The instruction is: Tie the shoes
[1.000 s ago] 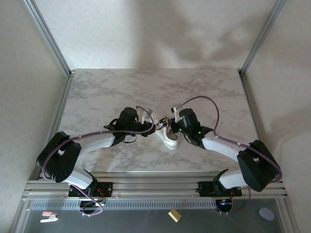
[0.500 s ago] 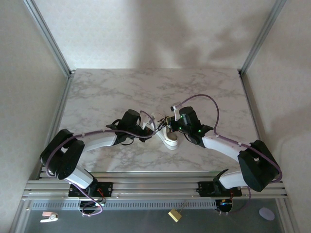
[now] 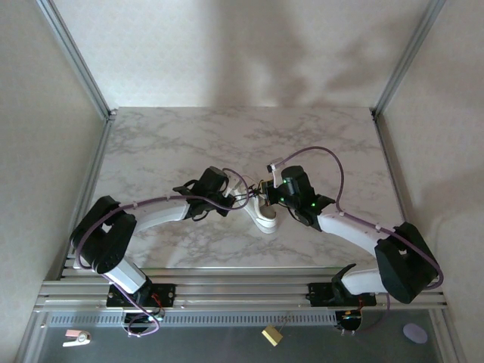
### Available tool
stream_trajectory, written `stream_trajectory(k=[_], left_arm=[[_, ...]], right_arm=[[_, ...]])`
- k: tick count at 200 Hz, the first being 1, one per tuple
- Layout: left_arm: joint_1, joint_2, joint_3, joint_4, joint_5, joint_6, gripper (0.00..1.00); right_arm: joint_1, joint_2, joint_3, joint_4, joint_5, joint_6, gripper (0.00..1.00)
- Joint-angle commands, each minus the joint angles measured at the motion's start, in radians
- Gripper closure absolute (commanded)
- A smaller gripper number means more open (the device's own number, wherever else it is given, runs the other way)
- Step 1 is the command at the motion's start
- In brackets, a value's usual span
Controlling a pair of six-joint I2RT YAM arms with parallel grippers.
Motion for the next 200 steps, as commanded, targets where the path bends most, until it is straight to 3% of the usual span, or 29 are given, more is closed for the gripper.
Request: stream_trajectory(k=[1,18,46,64,89,113,134,156,200], left_arm=[[-0.016,0.013,0.036,-0.041,-0.058,0.028,1.00],[-0.022,-0.010,0.021,0.004,-0.026,0.019,1.00],[-0.013,-0.116,-0.063,0.123,-0.061,-0.037,0.60],[0.012,-0.205,-0.128,0.201,-0.075,-0.084,0.52],[0.034,-0.325,-0.252,0.369,-0.002,-0.114,0.42],[0.031,-0.352,-0.333,0.493,0.174,-0.054,0.48],[0.009,-0.299,-0.322,0.490,0.220,0.028,0.52],[-0.011,-0.241,-0.301,0.475,0.223,0.128,0.57],[-0.059,-0.127,-0.230,0.454,0.184,0.229,0.56]], right_arm=[[-0.009,-0.024,-0.014,0.019,-0.038,-0.022,1.00],[-0.009,-0.017,-0.017,0.033,-0.088,-0.026,1.00],[-0.008,-0.012,-0.009,0.039,-0.119,-0.024,1.00],[-0.009,-0.007,0.009,0.015,-0.105,-0.012,1.00],[-0.011,0.032,0.090,-0.104,-0.097,0.035,1.00],[-0.017,0.096,0.200,-0.235,-0.165,0.067,1.00],[-0.019,0.140,0.266,-0.309,-0.202,0.088,1.00],[-0.021,0.170,0.305,-0.351,-0.216,0.102,1.00],[-0.034,0.201,0.333,-0.388,-0.247,0.127,1.00]])
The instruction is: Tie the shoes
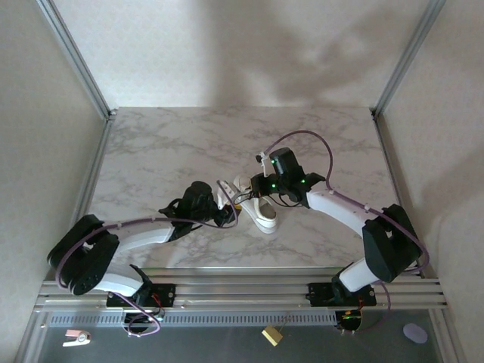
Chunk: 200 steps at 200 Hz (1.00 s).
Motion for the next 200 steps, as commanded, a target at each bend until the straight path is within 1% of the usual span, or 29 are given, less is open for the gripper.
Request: stream_trajectory(k=[1,23,49,71,94,127,158,200], left_arm=[[-0.032,0.048,0.064,0.014,-0.011,0.097,0.56],[-0.054,0.091,0.087,0.019,-0.086,0.134,0.56],[-0.056,0.125,0.102,0.043,-0.153,0.155,0.55],[-0.056,0.143,0.113,0.051,-0.187,0.176,0.55],[-0.057,0.163,0.128,0.037,-0.208,0.205,0.55],[-0.056,0.178,0.138,0.012,-0.181,0.260,0.56],[-0.045,0.168,0.122,0.020,-0.176,0.280,0.56],[-0.014,0.174,0.137,-0.014,-0.090,0.296,0.54]], right_arm=[[-0.013,0.016,0.032,-0.057,-0.038,0.031,1.00],[-0.015,0.015,0.025,-0.052,-0.041,0.035,1.00],[-0.021,0.014,0.019,-0.052,-0.042,0.040,1.00],[-0.026,0.015,0.017,-0.048,-0.047,0.051,1.00],[-0.044,0.027,0.014,-0.043,-0.086,0.077,1.00],[-0.082,0.055,0.009,-0.024,-0.182,0.113,1.00],[-0.107,0.086,0.005,-0.007,-0.255,0.136,1.00],[-0.127,0.110,-0.007,0.024,-0.319,0.159,1.00]])
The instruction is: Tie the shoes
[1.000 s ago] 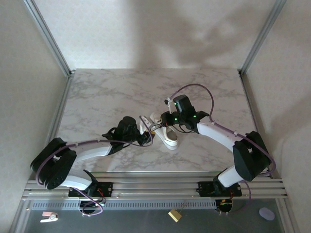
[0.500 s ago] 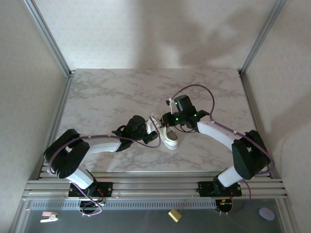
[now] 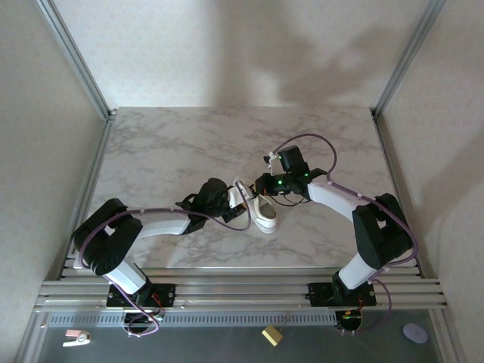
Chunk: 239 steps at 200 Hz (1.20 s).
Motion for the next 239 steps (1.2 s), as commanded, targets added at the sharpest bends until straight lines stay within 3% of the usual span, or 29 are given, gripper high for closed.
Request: stream_trajectory(k=[1,110,154,189,198,211,239], left_arm=[[0.019,0.004,0.024,-0.029,0.062,0.029,0.54],[0.022,0.094,0.114,-0.031,0.019,0.055,0.54],[0.022,0.127,0.122,-0.077,-0.005,0.067,0.63],[0.022,0.097,0.107,-0.077,-0.016,0.065,0.77],[0.024,0.080,0.093,-0.062,-0.013,0.056,0.83],[0.027,0.051,0.071,-0.043,-0.004,0.040,1.00],[0.039,-0.017,0.009,0.016,0.048,-0.007,1.00]], right_arm=[[-0.013,0.016,-0.008,0.034,-0.070,0.028,1.00],[-0.022,0.009,-0.022,0.039,-0.085,0.024,1.00],[-0.021,0.003,-0.027,0.038,-0.078,0.020,1.00],[-0.023,0.000,-0.028,0.039,-0.066,0.018,1.00],[-0.023,-0.003,-0.030,0.037,-0.057,0.017,1.00],[-0.023,-0.008,-0.033,0.039,-0.048,0.016,1.00],[-0.024,-0.017,-0.036,0.032,-0.024,0.011,1.00]])
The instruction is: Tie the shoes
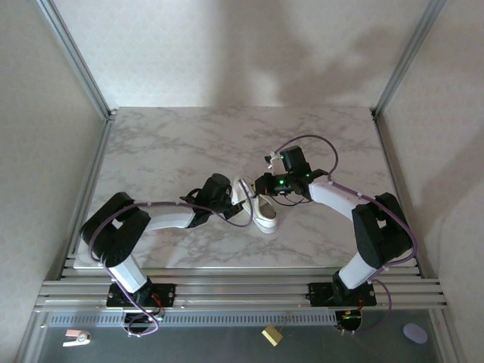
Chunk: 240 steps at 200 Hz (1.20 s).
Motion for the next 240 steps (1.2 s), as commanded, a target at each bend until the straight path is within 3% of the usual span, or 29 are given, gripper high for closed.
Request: stream_trajectory(k=[1,71,175,206,240], left_arm=[[0.018,-0.074,-0.050,0.065,0.045,-0.049,1.00],[0.073,-0.160,-0.179,0.223,0.236,-0.222,1.00],[0.158,-0.066,-0.137,0.354,0.640,-0.456,1.00],[0.157,-0.006,-0.083,0.277,0.649,-0.453,1.00],[0.156,0.018,-0.060,0.246,0.617,-0.448,0.87]], right_arm=[[-0.006,-0.020,-0.015,-0.004,0.029,-0.009,1.00],[-0.008,-0.043,-0.027,-0.012,0.084,-0.015,1.00],[-0.006,-0.079,-0.052,0.039,0.022,-0.025,1.00],[-0.006,-0.096,-0.070,0.057,0.019,-0.021,1.00],[-0.006,-0.095,-0.063,0.046,0.019,-0.027,1.00]])
